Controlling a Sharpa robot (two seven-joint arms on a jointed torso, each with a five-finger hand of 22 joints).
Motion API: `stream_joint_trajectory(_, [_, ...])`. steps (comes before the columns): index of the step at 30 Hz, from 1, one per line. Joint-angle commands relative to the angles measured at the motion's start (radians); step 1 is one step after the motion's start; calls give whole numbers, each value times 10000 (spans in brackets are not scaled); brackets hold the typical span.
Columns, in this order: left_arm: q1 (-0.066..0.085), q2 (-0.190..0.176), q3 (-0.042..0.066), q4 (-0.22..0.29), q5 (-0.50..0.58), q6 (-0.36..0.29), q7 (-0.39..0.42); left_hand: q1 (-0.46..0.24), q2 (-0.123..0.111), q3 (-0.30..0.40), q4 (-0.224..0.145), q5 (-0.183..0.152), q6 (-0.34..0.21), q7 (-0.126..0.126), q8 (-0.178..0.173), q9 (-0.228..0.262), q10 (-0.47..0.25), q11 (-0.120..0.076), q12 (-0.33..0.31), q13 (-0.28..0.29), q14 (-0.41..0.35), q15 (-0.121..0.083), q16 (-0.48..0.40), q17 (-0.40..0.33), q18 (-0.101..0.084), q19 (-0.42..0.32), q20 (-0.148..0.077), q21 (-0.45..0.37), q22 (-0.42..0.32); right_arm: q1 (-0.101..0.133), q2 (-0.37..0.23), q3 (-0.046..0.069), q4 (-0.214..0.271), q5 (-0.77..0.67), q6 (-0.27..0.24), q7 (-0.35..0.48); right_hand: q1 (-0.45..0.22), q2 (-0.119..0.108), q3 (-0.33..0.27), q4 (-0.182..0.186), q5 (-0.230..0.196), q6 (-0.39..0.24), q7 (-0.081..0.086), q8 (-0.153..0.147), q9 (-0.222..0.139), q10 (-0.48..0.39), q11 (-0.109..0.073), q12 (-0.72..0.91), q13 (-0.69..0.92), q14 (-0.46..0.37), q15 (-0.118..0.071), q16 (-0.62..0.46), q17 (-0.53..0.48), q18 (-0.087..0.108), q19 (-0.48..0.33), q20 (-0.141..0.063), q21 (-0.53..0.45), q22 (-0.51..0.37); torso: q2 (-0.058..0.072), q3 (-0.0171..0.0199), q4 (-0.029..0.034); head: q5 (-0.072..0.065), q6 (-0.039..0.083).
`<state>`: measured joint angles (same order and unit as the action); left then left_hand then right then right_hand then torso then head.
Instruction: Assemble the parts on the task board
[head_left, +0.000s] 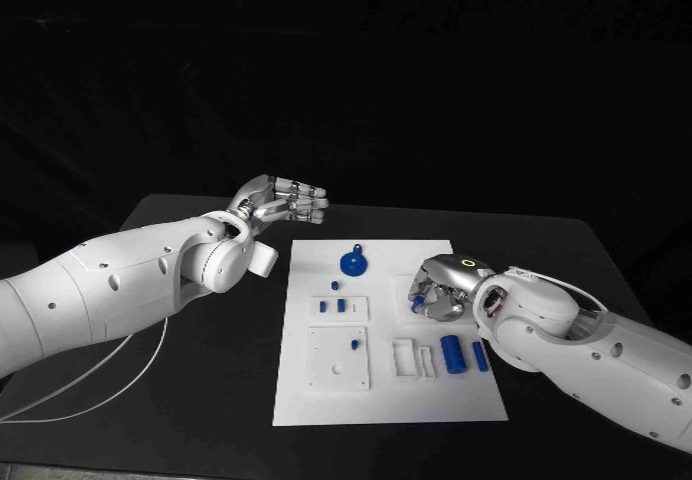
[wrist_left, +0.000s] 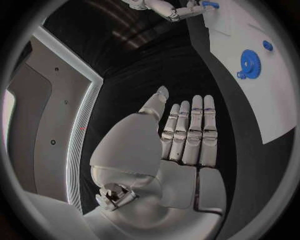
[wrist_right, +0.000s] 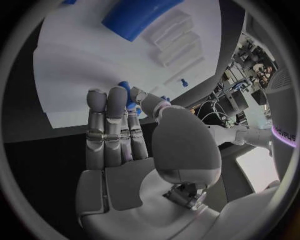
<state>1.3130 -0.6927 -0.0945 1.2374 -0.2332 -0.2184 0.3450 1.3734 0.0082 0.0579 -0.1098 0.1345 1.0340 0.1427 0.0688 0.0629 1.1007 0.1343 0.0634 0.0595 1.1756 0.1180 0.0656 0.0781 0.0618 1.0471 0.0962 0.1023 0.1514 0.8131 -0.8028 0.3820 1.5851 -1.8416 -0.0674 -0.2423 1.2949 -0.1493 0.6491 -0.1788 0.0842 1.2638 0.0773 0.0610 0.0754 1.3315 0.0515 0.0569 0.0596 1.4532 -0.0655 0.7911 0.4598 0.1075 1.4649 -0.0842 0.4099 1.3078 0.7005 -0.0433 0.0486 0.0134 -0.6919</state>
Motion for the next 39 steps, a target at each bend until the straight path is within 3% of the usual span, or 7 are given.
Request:
stream_joint_trajectory(1, [5,5,8,13,66,141,127,-10,61,5,-52,32,-12,-10,35,-4,-26,0,-23,-7,-61,-22,-21,8,-14,-2,22,37,-8,-11,7,-1,57,-314,-561,-3,-7,152,85,-65,-31,109,5,33,24,389,-313,31,44,5,-59,55,16,-7,79,-78,149,516,1,3,1,3,4])
stream_joint_trajectory(8, [5,-3,8,0,66,148,130,-11,80,14,-56,31,-3,-13,38,-4,-27,0,-22,-7,-59,-24,-20,8,-14,-3,21,49,-20,-12,-86,41,344,-188,-684,14,-62,162,149,-126,-24,161,-10,34,33,432,-325,31,44,10,-77,47,30,-14,22,-98,327,513,-2,9,0,20,11])
stream_joint_trajectory(13, [5,-3,8,-19,66,154,127,-11,80,14,-56,31,-3,-13,38,-4,-27,0,-22,-7,-59,-24,-20,8,-14,-3,21,49,-20,-9,-130,232,759,27,-677,45,-80,157,155,-140,3,181,-17,34,38,449,-332,33,44,10,-81,41,34,-6,4,-101,370,510,1,3,0,28,13])
stream_joint_trajectory(17, [4,0,8,-26,66,158,128,-11,80,14,-56,31,-3,-13,38,-4,-27,0,-22,-7,-59,-24,-20,8,-14,-3,21,49,-20,-9,-93,310,1100,191,-654,104,-93,160,154,-152,50,183,-17,33,39,449,-331,33,44,10,-81,38,36,-2,-8,-101,380,507,1,7,-4,55,25])
stream_joint_trajectory(25, [4,32,8,-30,66,160,133,-11,80,14,-56,31,-3,-13,38,-4,-27,0,-22,-7,-59,-24,-20,8,-14,-3,21,49,-20,-11,255,330,1612,326,-613,256,-112,209,94,-184,116,169,-13,32,39,435,-327,33,43,9,-77,18,33,0,-38,-96,408,499,0,-4,2,123,45])
stream_joint_trajectory(30, [4,59,8,-39,66,163,130,-11,80,14,-56,31,-3,-13,38,-4,-27,0,-22,-7,-59,-24,-20,8,-14,-3,21,49,-20,-14,503,91,1781,326,-719,395,-117,222,81,-196,132,167,-12,33,39,440,-327,33,43,12,-78,16,34,5,-41,-97,411,496,1,-6,3,177,40])
stream_joint_trajectory(39, [2,99,8,-43,66,172,123,-11,80,14,-56,31,-3,-13,38,-4,-27,0,-22,-7,-59,-24,-20,8,-14,-3,21,49,-20,-18,894,-627,1911,325,-826,620,-128,250,41,-231,181,161,-11,33,40,431,-325,32,43,15,-78,5,30,24,-49,-94,376,483,4,0,1,297,3])
